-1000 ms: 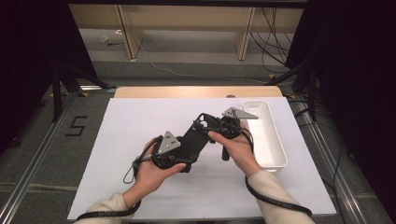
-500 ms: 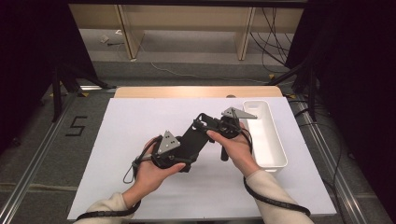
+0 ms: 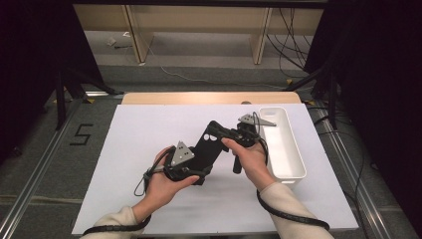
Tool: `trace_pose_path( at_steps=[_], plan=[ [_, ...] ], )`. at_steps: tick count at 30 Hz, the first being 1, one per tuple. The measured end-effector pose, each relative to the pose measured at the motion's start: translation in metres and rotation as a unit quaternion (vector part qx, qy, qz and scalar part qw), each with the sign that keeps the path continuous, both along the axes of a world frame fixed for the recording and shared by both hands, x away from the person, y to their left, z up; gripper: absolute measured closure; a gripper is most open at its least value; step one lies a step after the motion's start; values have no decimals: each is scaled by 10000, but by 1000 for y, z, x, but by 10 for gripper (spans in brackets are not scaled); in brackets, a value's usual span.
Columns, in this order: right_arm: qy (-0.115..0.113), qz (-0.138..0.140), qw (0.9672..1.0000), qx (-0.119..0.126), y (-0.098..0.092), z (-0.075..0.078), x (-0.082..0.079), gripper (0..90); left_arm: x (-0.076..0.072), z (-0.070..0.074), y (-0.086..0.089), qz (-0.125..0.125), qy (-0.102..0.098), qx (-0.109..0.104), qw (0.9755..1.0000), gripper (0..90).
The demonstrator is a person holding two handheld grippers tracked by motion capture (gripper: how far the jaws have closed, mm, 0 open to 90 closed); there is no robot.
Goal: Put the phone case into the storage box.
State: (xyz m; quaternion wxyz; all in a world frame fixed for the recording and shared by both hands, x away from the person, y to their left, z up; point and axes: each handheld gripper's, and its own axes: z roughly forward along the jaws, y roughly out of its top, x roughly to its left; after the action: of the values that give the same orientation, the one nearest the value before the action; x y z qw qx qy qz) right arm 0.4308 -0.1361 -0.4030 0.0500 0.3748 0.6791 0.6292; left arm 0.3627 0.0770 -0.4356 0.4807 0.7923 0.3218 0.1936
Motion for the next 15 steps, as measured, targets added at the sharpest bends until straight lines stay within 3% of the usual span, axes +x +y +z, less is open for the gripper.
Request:
trace_pose_path(
  at_steps=[2,4,5,7,11,12,15],
  plan=[
    [-29,78,10000,27,2,3,-2,831,0,0,0,-5,-4,9,10000,134],
    [-50,154,9999,55,4,6,-4,846,1,0,0,-85,66,-111,9999,131],
    [-50,154,9999,55,4,6,-4,846,1,0,0,-85,66,-111,9999,171],
    [-384,202,9985,-325,5,11,-7,862,3,2,7,-88,20,-223,9997,162],
    [-372,385,9981,-305,1,13,-6,864,7,4,15,-54,64,-345,9994,170],
    [-513,471,9963,-512,-1,15,-7,863,10,5,20,-25,119,-436,9990,174],
    [-549,629,9947,-592,-2,16,-7,863,12,6,24,-39,136,-473,9988,189]
  ],
)
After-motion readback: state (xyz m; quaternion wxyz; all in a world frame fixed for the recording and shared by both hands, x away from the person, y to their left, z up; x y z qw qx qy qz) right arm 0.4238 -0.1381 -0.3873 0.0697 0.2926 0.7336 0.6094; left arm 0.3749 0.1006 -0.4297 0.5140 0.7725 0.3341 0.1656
